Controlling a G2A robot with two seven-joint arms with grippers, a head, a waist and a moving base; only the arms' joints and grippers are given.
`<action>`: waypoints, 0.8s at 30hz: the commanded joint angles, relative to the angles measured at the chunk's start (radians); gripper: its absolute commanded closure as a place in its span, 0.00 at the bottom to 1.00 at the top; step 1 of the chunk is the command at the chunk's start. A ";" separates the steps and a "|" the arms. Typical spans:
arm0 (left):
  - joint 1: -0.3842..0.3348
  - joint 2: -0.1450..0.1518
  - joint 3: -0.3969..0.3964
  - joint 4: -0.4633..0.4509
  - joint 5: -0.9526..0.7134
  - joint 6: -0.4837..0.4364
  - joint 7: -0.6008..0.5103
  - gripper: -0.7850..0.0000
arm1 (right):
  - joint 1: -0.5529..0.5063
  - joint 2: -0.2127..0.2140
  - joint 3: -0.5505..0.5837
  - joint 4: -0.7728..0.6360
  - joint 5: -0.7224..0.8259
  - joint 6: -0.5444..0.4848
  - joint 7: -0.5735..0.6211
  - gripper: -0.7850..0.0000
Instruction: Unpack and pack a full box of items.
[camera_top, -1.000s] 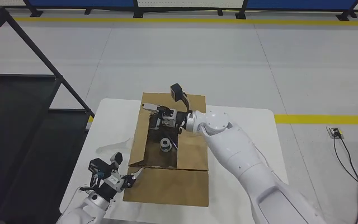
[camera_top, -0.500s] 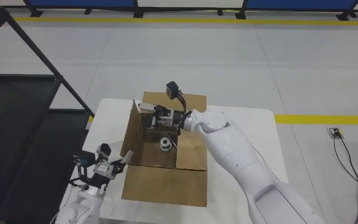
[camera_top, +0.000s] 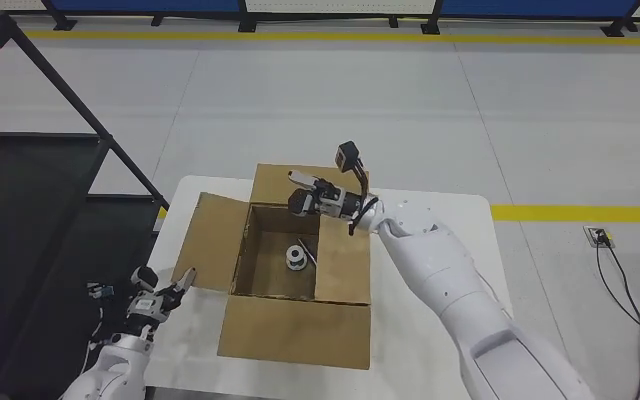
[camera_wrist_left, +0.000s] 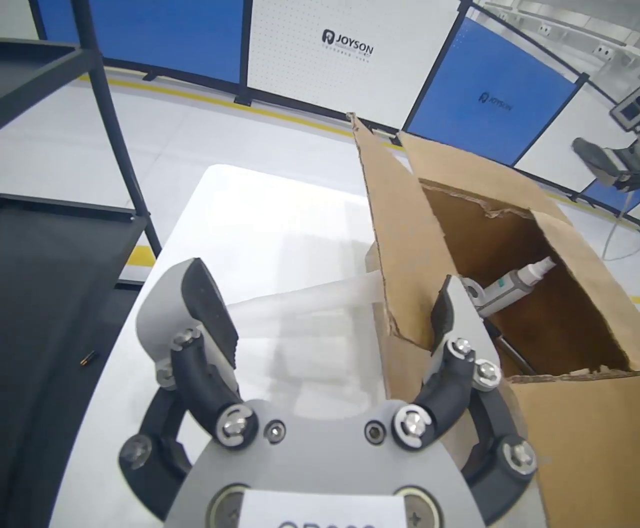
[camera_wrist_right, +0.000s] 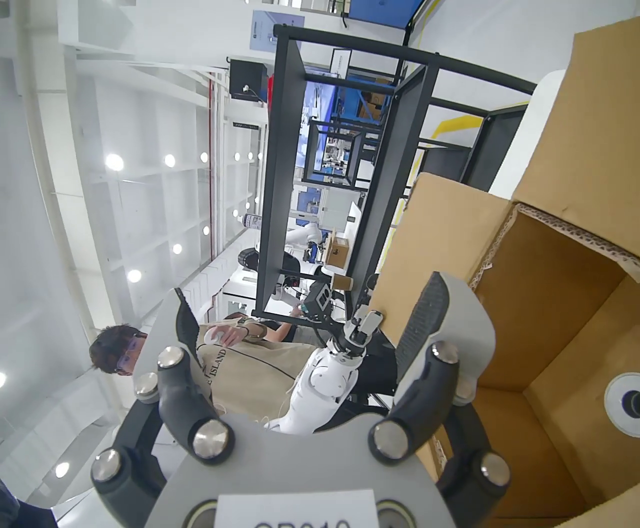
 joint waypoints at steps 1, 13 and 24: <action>-0.014 0.000 0.008 0.033 0.013 0.003 -0.011 0.00 | -0.011 0.011 0.015 -0.017 -0.003 -0.007 0.002 0.00; -0.040 0.001 0.012 0.101 0.039 0.004 -0.010 0.00 | -0.091 0.061 0.073 -0.165 -0.048 0.037 -0.014 0.00; 0.015 0.003 -0.034 -0.116 0.111 0.047 0.061 0.00 | -0.154 0.091 0.109 -0.284 -0.109 0.063 -0.062 0.00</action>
